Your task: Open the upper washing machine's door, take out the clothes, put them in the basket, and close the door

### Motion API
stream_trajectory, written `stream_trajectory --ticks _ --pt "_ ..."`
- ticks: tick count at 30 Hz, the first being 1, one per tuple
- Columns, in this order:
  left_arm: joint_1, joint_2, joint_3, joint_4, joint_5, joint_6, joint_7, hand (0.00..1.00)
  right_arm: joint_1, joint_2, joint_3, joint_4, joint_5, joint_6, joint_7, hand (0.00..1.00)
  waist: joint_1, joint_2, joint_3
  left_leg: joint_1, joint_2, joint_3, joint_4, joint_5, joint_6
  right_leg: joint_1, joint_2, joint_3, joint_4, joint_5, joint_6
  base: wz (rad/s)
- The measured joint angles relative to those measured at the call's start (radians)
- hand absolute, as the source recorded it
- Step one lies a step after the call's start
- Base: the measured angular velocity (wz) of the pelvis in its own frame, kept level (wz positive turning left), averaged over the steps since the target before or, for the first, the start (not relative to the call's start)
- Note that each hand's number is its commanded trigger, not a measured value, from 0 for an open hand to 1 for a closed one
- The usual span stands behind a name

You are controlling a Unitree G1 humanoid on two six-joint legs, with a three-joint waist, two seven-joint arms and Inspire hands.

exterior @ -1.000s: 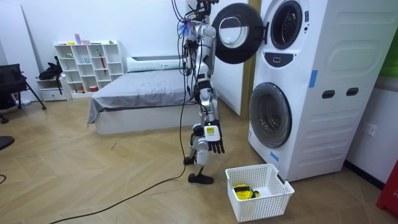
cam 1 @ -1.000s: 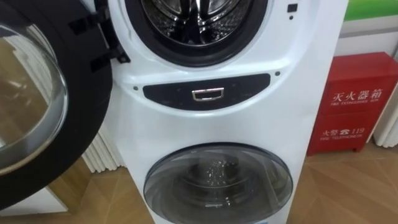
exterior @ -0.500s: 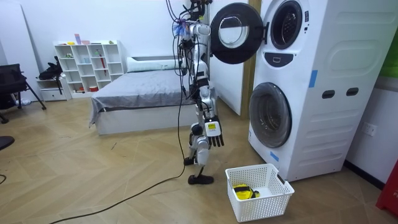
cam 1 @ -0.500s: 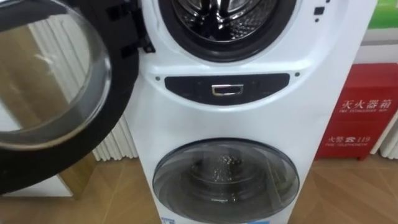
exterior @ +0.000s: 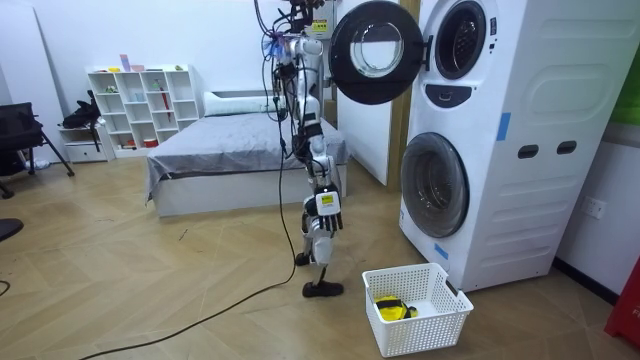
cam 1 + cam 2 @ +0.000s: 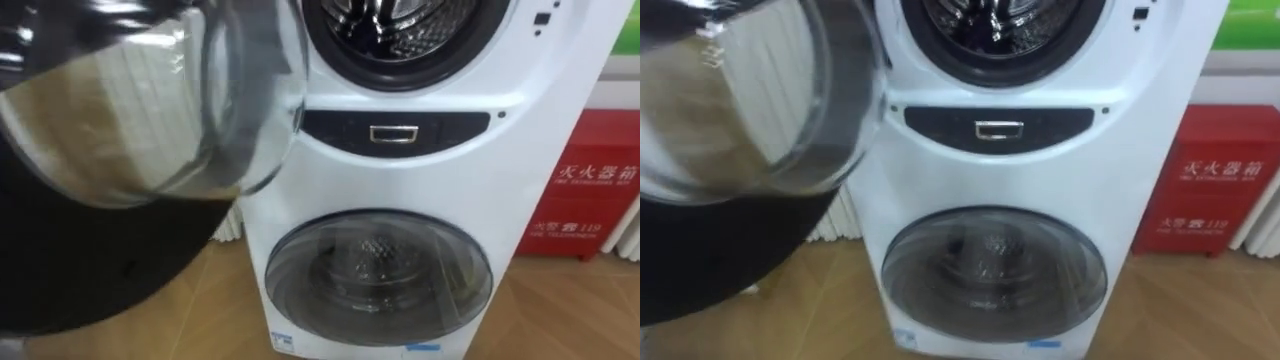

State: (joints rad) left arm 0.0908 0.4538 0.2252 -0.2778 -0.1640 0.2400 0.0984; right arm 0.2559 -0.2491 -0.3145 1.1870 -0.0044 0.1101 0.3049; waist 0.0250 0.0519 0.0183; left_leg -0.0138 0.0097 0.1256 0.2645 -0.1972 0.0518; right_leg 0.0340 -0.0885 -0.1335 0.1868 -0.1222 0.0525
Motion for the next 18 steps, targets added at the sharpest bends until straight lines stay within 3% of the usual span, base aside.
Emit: stream_trajectory --ticks 2,4,7,13,15,18 --pt "-0.025 0.017 -0.015 -0.031 0.005 0.002 -0.014 0.0 -0.006 -0.004 0.019 -0.034 -0.001 0.017 -0.013 0.0 -0.014 0.021 -0.0029 -0.006 0.0 0.012 0.0 0.011 -0.012 -0.018 0.004 0.026 -0.002 -0.007 0.007 -0.25" --pt "-0.039 0.046 -0.019 -0.068 0.01 0.003 -0.041 0.0 -0.011 -0.006 0.024 -0.049 0.0 0.028 -0.023 0.0 -0.036 0.033 -0.0072 0.0 -0.004 0.015 -0.009 0.017 -0.008 -0.021 0.003 0.034 -0.002 -0.003 0.006 -0.27" --pt "-0.043 0.066 -0.023 -0.155 0.02 0.008 -0.127 0.0 -0.003 -0.007 0.04 -0.059 -0.001 0.053 -0.023 0.0 -0.059 0.039 -0.0106 0.021 -0.004 0.036 -0.031 0.019 -0.006 -0.02 0.004 0.049 -0.001 0.003 0.013 -0.21" --pt "-0.179 0.066 -0.024 -0.262 -0.002 -0.035 -0.238 0.0 -0.017 -0.001 0.048 -0.056 -0.001 0.055 -0.022 0.0 -0.085 0.023 -0.0118 0.072 -0.003 0.064 -0.075 0.018 -0.015 -0.007 0.013 0.05 -0.002 -0.007 -0.005 -0.16" --pt "-0.181 0.055 -0.024 -0.269 -0.003 -0.034 -0.264 0.0 -0.019 0.002 0.058 -0.056 0.001 0.058 -0.031 0.0 -0.1 0.022 -0.0125 0.083 0.001 0.064 -0.082 0.012 -0.022 0.002 0.019 0.05 -0.004 -0.019 -0.009 -0.04" --pt "-0.208 0.01 -0.069 -0.288 0.006 -0.035 -0.289 0.0 -0.04 0.008 0.082 -0.047 0.005 0.057 -0.059 0.0 -0.105 0.026 -0.0156 0.083 0.012 0.064 -0.083 0.007 -0.032 0.007 0.03 0.05 -0.015 -0.02 -0.014 -0.02"
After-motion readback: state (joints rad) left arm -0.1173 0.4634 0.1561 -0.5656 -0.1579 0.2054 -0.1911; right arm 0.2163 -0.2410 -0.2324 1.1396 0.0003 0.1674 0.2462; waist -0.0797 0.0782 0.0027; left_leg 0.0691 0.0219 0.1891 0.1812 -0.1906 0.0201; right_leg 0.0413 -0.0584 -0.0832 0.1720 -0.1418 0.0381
